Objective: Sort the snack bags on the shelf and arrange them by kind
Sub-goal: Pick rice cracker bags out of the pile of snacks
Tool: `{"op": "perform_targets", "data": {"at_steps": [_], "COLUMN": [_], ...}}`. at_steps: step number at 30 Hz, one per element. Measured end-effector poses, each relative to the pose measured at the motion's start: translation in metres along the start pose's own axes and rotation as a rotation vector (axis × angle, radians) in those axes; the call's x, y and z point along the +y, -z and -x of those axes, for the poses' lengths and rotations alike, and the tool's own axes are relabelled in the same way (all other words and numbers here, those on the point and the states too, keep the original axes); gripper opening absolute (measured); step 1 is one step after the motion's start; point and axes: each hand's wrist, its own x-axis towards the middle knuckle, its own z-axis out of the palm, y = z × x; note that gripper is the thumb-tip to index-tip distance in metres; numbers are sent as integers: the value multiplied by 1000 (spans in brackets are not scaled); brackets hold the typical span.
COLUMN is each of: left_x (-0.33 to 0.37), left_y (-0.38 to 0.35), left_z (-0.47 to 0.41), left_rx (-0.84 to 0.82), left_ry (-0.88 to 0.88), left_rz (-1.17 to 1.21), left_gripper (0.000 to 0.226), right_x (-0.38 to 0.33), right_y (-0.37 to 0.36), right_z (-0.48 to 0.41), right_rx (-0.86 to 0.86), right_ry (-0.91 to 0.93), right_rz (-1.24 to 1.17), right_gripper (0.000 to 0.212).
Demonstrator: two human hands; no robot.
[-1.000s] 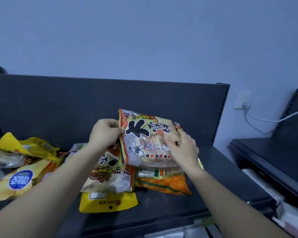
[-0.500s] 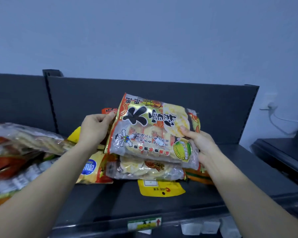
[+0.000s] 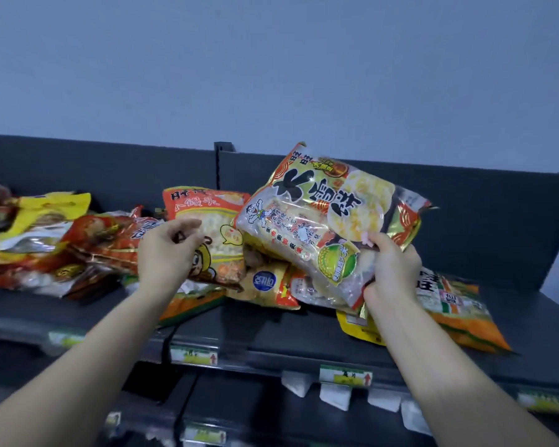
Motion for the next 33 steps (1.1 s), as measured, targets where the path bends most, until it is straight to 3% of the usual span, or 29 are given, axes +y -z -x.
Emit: {"op": "perform_targets", "data": {"at_steps": [7, 16, 20, 25, 33], "left_x": [-34, -99, -124, -157, -225], "left_y": [79, 180, 223, 262, 297], "left_z": [-22, -93, -135, -190, -265], "left_rx": [84, 134, 143, 161, 252], "left_ry": [10, 85, 27, -15, 86], "left_rz": [-157, -161, -164, -184, -184], "left_gripper": [11, 9, 8, 8, 7], "right_x": [23, 81, 115, 150, 206], "right_y": [-78, -210, -278, -348, -448], "right_z": [56, 123, 153, 177, 178], "right_rx": [-155, -275, -278, -315, -435], "right_ry": [19, 75, 85, 98, 171], "right_rz": [-7, 50, 42, 41, 146], "right_gripper": [18, 17, 19, 19, 15]}}
